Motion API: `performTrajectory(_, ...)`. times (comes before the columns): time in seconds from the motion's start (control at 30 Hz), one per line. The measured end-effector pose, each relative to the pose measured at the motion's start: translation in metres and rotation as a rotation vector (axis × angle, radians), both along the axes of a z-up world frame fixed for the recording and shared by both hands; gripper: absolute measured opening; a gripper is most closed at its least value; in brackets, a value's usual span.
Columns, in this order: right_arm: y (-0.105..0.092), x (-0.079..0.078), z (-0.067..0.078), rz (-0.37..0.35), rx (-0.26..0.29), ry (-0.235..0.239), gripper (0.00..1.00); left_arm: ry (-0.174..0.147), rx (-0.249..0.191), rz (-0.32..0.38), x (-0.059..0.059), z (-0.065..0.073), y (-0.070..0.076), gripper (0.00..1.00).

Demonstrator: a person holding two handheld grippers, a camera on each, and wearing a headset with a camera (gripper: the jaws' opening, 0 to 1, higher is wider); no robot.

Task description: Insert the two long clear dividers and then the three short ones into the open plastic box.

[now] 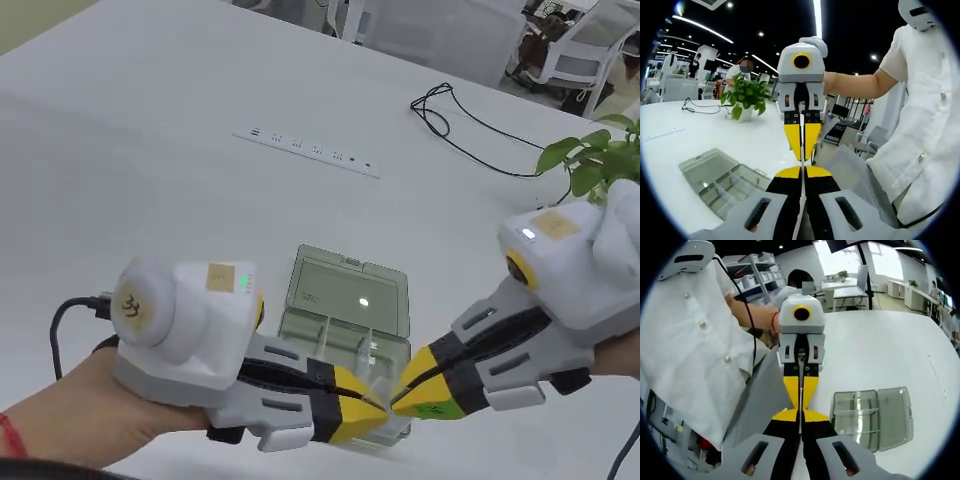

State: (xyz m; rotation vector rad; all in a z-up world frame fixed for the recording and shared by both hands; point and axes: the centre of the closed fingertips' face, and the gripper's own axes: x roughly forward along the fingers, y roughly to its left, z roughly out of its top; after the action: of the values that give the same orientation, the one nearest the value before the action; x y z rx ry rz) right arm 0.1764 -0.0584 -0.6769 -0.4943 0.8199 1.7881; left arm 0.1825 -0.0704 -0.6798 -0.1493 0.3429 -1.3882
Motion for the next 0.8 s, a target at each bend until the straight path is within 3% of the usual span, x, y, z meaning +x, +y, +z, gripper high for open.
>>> performTrajectory(0.23,0.002,0.005,0.0,-0.013,0.007,-0.005,0.03,-0.013,0.046,0.029,0.0,-0.009,0.008,0.0)
performTrajectory(0.37,0.001,0.014,0.001,-0.041,-0.001,-0.031,0.03,0.005,0.065,0.072,0.005,-0.016,0.019,0.03)
performTrajectory(0.5,0.0,0.027,0.0,-0.089,-0.001,-0.054,0.03,0.022,0.075,0.114,0.009,-0.018,0.031,0.09)
performTrajectory(0.8,-0.004,0.045,-0.009,-0.137,-0.032,-0.115,0.03,0.007,0.144,0.207,0.024,-0.031,0.058,0.28)
